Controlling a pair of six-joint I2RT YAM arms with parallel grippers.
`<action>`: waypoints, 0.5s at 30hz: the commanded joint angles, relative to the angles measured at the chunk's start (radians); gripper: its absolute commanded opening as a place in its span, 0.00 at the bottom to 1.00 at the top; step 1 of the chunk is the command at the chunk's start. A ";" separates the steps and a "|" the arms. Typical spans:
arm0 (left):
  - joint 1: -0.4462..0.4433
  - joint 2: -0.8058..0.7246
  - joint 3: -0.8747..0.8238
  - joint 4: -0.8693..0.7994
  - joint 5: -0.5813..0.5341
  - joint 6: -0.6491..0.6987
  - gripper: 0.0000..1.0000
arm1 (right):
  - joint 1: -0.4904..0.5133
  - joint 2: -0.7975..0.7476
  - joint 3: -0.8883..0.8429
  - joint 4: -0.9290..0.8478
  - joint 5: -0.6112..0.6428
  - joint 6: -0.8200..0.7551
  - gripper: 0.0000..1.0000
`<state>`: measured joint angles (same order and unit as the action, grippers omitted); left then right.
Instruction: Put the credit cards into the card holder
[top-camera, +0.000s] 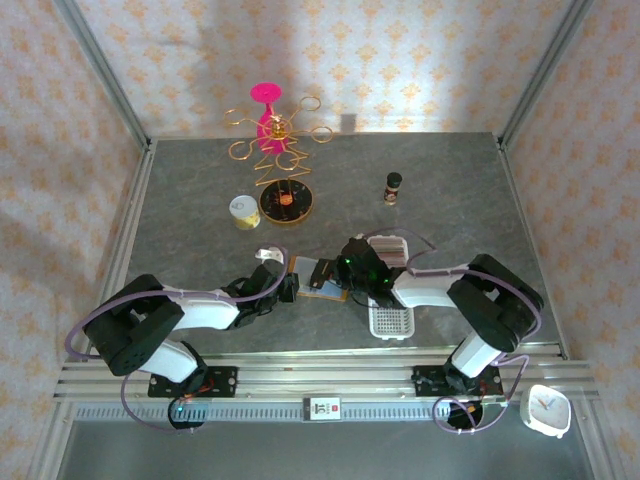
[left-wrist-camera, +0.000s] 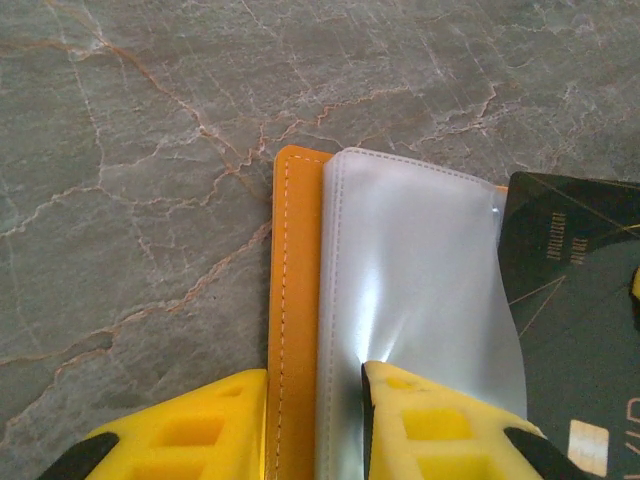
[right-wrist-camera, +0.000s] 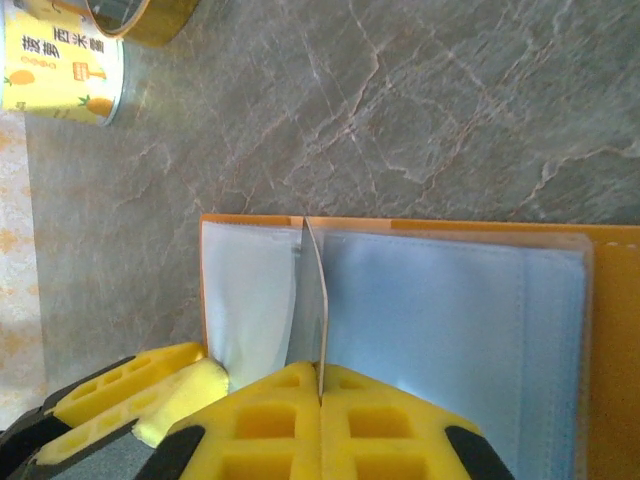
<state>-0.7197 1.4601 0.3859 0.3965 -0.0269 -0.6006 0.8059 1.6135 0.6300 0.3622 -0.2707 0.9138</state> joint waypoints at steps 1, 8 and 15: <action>-0.009 0.029 0.004 -0.043 0.011 0.009 0.27 | 0.008 0.023 0.002 -0.022 -0.030 -0.005 0.00; -0.009 0.025 0.001 -0.038 0.007 0.009 0.27 | 0.009 0.025 0.007 -0.070 -0.040 -0.026 0.00; -0.011 0.010 -0.019 0.002 0.022 0.009 0.30 | 0.009 0.059 0.052 -0.090 -0.065 -0.039 0.00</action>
<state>-0.7204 1.4601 0.3843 0.4053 -0.0261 -0.6006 0.8059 1.6409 0.6575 0.3420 -0.3134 0.9024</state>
